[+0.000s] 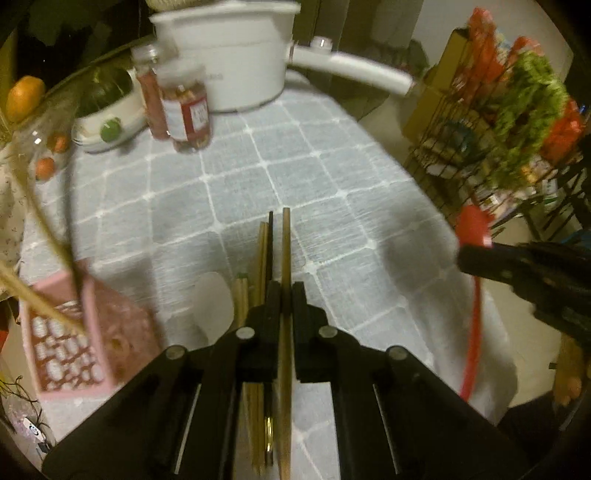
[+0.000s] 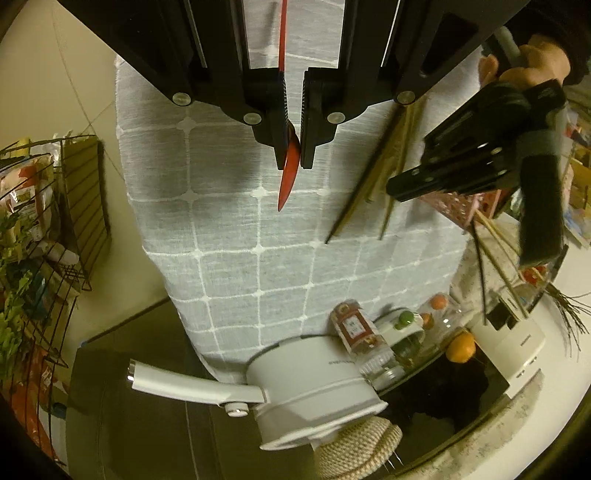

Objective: Organize utensils
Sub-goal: 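Grasp a wooden chopstick with the left tool while the right tool holds the red spatula, then lift the chopstick with the left tool and drop it into the pink holder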

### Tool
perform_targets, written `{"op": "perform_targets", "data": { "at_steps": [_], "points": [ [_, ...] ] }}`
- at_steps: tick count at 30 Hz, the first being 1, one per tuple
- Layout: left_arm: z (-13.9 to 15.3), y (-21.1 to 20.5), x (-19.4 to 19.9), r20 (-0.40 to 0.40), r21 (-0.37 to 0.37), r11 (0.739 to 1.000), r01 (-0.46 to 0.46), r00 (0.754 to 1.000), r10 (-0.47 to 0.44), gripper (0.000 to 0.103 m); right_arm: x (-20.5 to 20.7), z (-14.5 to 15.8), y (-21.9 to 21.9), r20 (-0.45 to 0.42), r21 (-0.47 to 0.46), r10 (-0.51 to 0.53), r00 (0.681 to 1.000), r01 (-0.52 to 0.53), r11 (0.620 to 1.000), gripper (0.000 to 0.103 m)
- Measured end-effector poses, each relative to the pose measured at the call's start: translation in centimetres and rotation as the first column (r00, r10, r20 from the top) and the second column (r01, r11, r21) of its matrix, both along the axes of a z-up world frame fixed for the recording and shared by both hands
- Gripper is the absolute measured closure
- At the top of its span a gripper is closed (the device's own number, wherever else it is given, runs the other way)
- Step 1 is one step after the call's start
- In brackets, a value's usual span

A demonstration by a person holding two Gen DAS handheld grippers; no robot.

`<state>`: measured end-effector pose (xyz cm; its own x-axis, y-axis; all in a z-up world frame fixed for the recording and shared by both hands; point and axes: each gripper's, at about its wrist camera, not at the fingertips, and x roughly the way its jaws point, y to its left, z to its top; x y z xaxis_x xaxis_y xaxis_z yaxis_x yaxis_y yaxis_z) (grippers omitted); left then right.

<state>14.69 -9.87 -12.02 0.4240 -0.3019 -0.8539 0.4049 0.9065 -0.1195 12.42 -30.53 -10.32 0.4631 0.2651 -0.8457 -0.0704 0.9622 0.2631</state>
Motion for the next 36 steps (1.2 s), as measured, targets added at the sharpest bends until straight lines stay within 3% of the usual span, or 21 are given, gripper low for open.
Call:
{"op": "perform_targets", "data": {
  "at_steps": [9,16,19,22,23,27,32,36],
  "points": [
    [5.6,3.9,-4.8,0.143,-0.079,0.997,0.005,0.99,0.006,0.097,-1.1,2.6,3.1,0.082,0.005,0.043,0.996,-0.043,0.999,0.097],
    [10.7,7.5,-7.3,0.287,-0.175,0.984,-0.013,0.956,0.064,0.097,-1.4,4.5,5.7,0.153,-0.003,0.075,0.985,-0.075,0.997,0.097],
    [13.0,9.2,-8.2,0.37,-0.23,0.972,-0.042,0.92,0.127,0.097,-1.6,5.4,6.7,0.194,-0.016,0.08,0.978,-0.078,0.997,0.097],
    [15.0,11.0,-8.9,0.46,-0.276,0.959,-0.066,0.867,0.192,0.097,-1.4,5.6,7.5,0.206,-0.021,0.086,0.975,-0.084,0.996,0.098],
    [15.7,11.8,-9.2,0.499,-0.294,0.952,-0.081,0.837,0.225,0.097,-1.3,5.5,7.7,0.203,-0.022,0.09,0.975,-0.087,0.996,0.098],
    [16.3,13.6,-9.3,0.573,-0.319,0.939,-0.129,0.763,0.299,0.097,-0.9,4.8,8.4,0.188,-0.029,0.096,0.977,-0.092,0.995,0.097],
    [15.2,15.3,-8.5,0.598,-0.338,0.923,-0.183,0.716,0.36,0.097,-0.8,4.1,9.0,0.174,-0.037,0.105,0.979,-0.1,0.994,0.097],
    [13.7,16.2,-7.1,0.574,-0.351,0.911,-0.216,0.719,0.391,0.097,-1.0,3.9,9.5,0.175,-0.042,0.112,0.978,-0.107,0.993,0.098]
  ]
}}
